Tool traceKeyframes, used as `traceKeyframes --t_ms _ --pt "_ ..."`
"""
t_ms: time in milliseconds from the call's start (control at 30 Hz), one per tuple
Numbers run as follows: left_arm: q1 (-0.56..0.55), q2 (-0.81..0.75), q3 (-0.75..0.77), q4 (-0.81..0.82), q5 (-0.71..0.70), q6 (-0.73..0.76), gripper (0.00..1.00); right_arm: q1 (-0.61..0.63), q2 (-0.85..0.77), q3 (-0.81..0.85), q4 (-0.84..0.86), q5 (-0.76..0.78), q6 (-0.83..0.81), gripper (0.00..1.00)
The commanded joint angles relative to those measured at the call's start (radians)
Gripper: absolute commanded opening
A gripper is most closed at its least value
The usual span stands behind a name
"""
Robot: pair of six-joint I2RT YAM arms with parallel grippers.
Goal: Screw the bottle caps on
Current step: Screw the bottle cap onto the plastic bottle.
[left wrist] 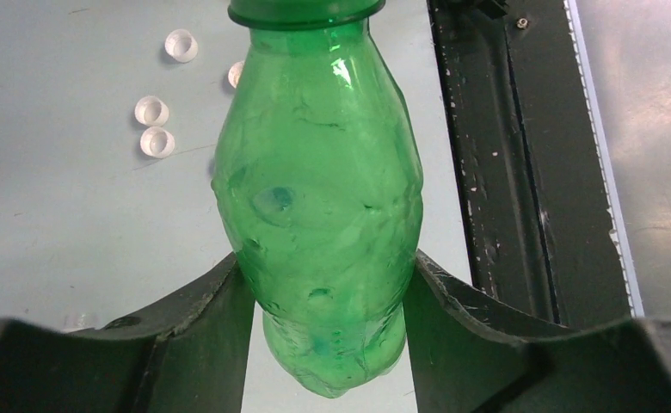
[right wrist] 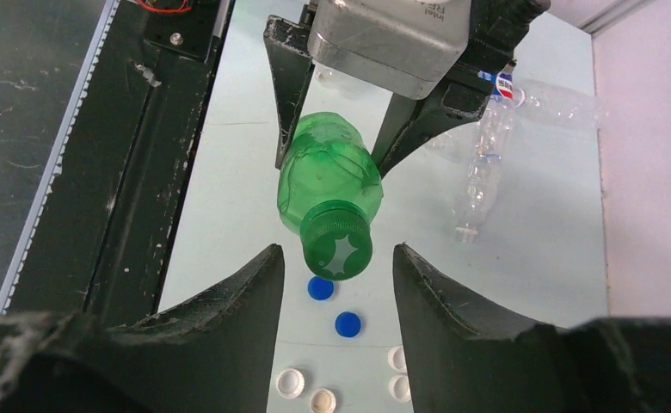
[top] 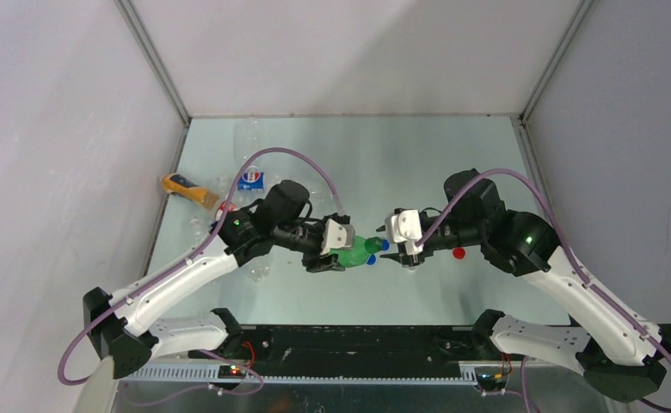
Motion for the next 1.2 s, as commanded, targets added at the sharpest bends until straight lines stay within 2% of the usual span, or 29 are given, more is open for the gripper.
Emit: traceKeyframes --t_ms 0,333,400,467,533,600,667,700,733,767,800,833,967,1067,1167 --pt "0.006 -0.003 0.05 -0.003 0.056 0.027 0.04 0.007 0.01 0.003 -0.005 -0.041 -0.07 0.51" --pt "0.006 0.014 0.073 -0.008 0.063 0.044 0.04 0.008 0.039 0.003 -0.002 -0.076 -0.049 0.44" --pt "0.005 0.015 0.078 -0.005 0.066 0.047 0.04 0.009 0.049 0.003 0.006 -0.063 -0.026 0.38" --pt "0.006 0.012 0.08 0.005 0.062 0.047 0.04 0.011 0.061 0.003 0.019 -0.053 0.024 0.28" --pt "0.004 0.005 0.071 0.035 0.039 0.034 0.03 0.01 0.08 0.003 0.051 -0.029 0.118 0.06" --pt "0.002 -0.013 0.05 0.087 -0.004 0.01 0.03 0.01 0.096 0.003 0.08 0.006 0.232 0.0" --pt "-0.01 -0.043 0.014 0.162 -0.083 -0.019 0.03 0.011 0.113 0.003 0.126 0.079 0.395 0.0" --pt "-0.016 -0.053 -0.015 0.226 -0.169 -0.044 0.03 0.011 0.12 0.003 0.158 0.115 0.539 0.0" --pt "-0.03 -0.074 -0.045 0.251 -0.214 -0.052 0.02 0.011 0.133 0.003 0.176 0.226 0.618 0.0" --pt "-0.039 -0.085 -0.057 0.306 -0.304 -0.062 0.02 0.009 0.14 0.003 0.177 0.318 0.763 0.0" --pt "-0.062 -0.1 -0.086 0.337 -0.362 -0.07 0.01 0.007 0.153 0.003 0.176 0.351 0.828 0.0" --pt "-0.076 -0.106 -0.1 0.386 -0.458 -0.067 0.01 0.006 0.16 0.003 0.175 0.412 0.968 0.0" --pt "-0.174 -0.112 -0.142 0.471 -0.691 -0.014 0.01 -0.026 0.198 0.003 0.162 0.478 1.345 0.0" --pt "-0.238 -0.083 -0.143 0.499 -0.804 0.013 0.0 -0.068 0.212 0.003 0.167 0.47 1.515 0.0" --pt "-0.255 -0.051 -0.138 0.5 -0.833 0.01 0.0 -0.077 0.196 0.003 0.198 0.493 1.517 0.0"
